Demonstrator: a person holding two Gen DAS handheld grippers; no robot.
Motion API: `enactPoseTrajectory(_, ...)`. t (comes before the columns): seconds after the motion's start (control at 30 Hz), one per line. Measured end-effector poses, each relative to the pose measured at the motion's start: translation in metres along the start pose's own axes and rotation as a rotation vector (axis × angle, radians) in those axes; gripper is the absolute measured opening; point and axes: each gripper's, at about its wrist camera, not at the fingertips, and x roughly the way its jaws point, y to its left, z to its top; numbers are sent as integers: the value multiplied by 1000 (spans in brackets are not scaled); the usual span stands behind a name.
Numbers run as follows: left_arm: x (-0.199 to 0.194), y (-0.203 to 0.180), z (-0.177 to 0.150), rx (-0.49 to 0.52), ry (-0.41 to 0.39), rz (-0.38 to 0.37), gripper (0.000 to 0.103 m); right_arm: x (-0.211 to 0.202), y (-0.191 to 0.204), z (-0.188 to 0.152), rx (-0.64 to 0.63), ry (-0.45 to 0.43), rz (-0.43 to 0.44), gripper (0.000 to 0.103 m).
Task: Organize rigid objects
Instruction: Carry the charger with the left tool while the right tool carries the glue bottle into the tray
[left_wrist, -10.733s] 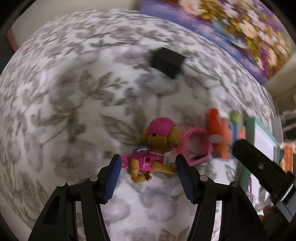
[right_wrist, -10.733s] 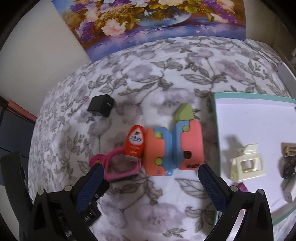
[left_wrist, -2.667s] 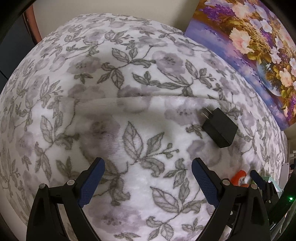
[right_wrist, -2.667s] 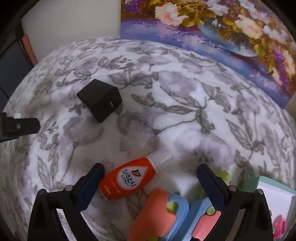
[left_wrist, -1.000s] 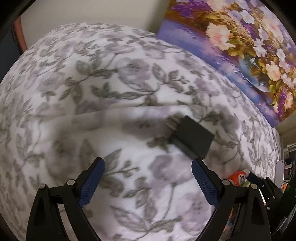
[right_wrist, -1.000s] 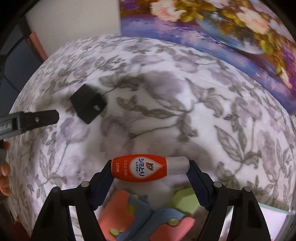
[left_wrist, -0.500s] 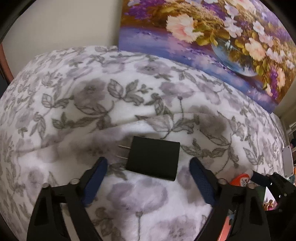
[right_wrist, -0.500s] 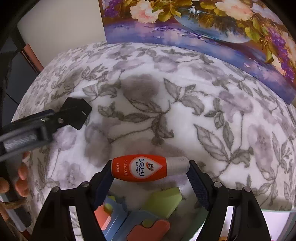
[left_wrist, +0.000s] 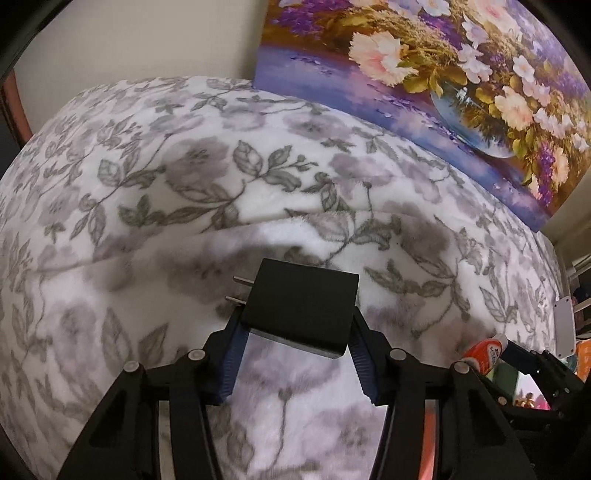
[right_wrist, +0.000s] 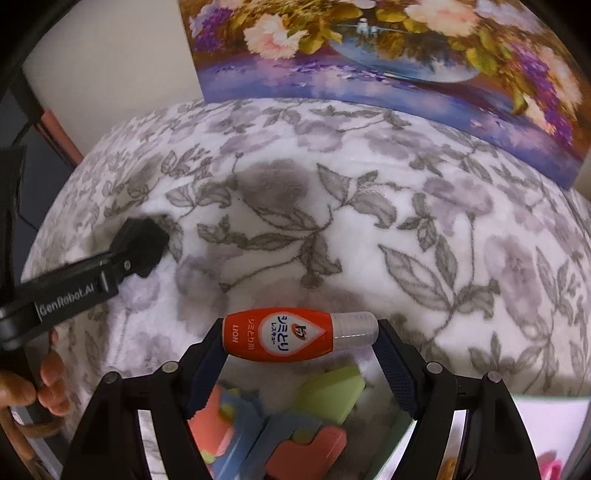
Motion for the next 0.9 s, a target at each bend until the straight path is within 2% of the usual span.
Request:
enactPoseTrajectory(0.23,-55,0,-6,-54,-41,-49,55,-45,9,-12,56,-56,8,80)
enactPoseTrajectory(0.37,-86,-9,-19,-37,-61,-52,55,-72,15,-23,88,-83,12,80)
enactPoseTrajectory(0.47,-107,-14,-36,-26,-83,-42,55,-93,21,-38,110,-109,-4,80)
enactPoseTrajectory(0.57,-122,-20,-58,-3,-90,-43,55,-110,23,-57,158,-132,19,80)
enactPoseTrajectory(0.7,-138,-23,-81,0,-95,-66,55,-131,18,-82,233,-146,-17,80)
enactPoseTrajectory(0.9,-152,-42,-115,55,-110,-86,55,-166,3,-116,312,-180,-84,80)
